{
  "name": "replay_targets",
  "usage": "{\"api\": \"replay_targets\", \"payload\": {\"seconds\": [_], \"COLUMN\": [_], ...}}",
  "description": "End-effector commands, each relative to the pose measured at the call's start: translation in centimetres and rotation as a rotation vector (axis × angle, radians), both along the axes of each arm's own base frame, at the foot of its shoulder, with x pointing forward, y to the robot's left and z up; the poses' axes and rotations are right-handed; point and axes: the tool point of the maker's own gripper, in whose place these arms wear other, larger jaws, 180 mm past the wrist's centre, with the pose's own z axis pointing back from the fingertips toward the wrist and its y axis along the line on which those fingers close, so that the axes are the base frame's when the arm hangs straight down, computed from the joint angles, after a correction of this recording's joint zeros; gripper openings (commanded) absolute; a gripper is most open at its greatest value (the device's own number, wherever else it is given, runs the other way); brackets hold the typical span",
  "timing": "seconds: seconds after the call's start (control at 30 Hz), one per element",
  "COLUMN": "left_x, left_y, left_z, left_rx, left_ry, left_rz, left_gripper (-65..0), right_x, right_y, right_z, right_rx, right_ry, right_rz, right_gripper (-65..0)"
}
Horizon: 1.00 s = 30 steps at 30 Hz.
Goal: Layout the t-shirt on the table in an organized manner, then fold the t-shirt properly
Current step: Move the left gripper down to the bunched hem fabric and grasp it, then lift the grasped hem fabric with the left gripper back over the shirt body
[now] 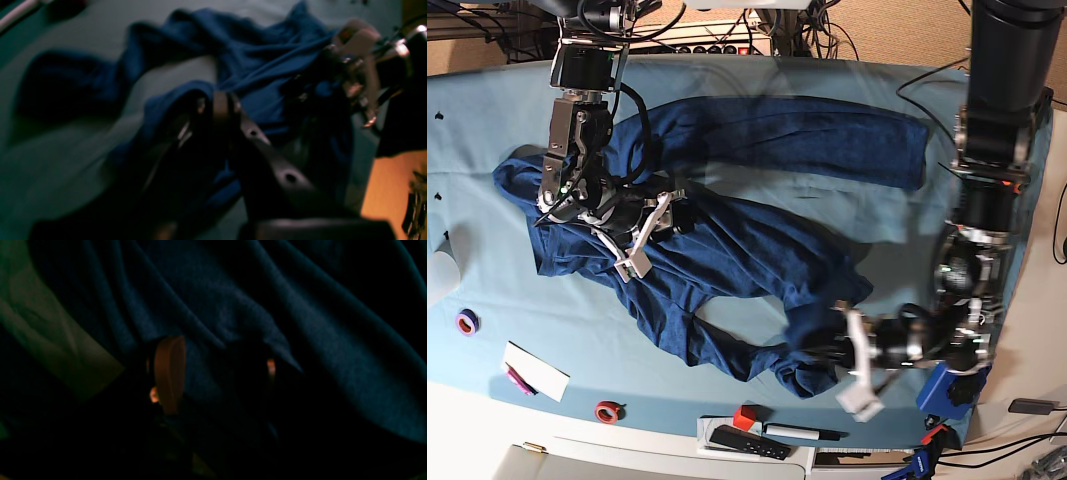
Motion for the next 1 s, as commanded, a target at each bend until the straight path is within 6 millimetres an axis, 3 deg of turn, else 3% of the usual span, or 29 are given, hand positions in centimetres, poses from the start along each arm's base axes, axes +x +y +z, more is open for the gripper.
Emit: {"api": "replay_targets", "payload": {"seconds": [0.0,0.23,0.37,0.47,0.6,0.77,0.8,0.87,0.9,0.97], "left_x": [0.7,-1.0,-1.1,-0.9,1.0,3.3,3.8,4.7,5.5,6.7], "left_y": [-1.4,-9.3,-12.3,-13.7,-14.4,-13.5,-13.1,-12.2,-11.4,-10.1], "left_z": [2.9,2.0,2.0,2.9,4.7,6.4,6.2,5.8,5.5,4.8], "left_rx": [-0.06,-0.02,0.02,0.016,0.007,0.046,0.079,0.121,0.136,0.169], "left_ry": [-0.067,-0.155,-0.251,-0.302,-0.348,-0.42,-0.44,-0.443,-0.433,-0.413], "left_rz": [-0.019,-0.133,-0.158,-0.15,-0.055,0.042,0.059,0.111,0.164,0.251], "left_gripper": [-65.0,-65.0,-65.0,-65.0,-65.0,-65.0,-63.2,-38.7,-29.4,-23.7], "right_x": [0.9,0.8,0.5,0.3,0.4,0.4,0.4,0.5,0.4,0.5], "right_y": [-0.2,-0.3,-0.4,-0.5,-0.5,-0.5,-0.5,-0.5,-0.5,-0.5], "right_z": [1.1,0.9,0.6,0.3,0.4,0.4,0.4,0.4,0.4,0.4], "right_rx": [-0.003,-0.004,-0.012,-0.021,-0.019,-0.018,-0.018,-0.018,-0.019,-0.021], "right_ry": [-0.04,-0.037,-0.031,-0.025,-0.029,-0.034,-0.034,-0.034,-0.034,-0.034], "right_rz": [-0.007,-0.008,-0.01,-0.011,-0.012,-0.013,-0.013,-0.013,-0.013,-0.014], "right_gripper": [-35.9,-35.9,-35.9,-35.9,-35.9,-35.9,-35.9,-35.9,-35.9,-35.9]}}
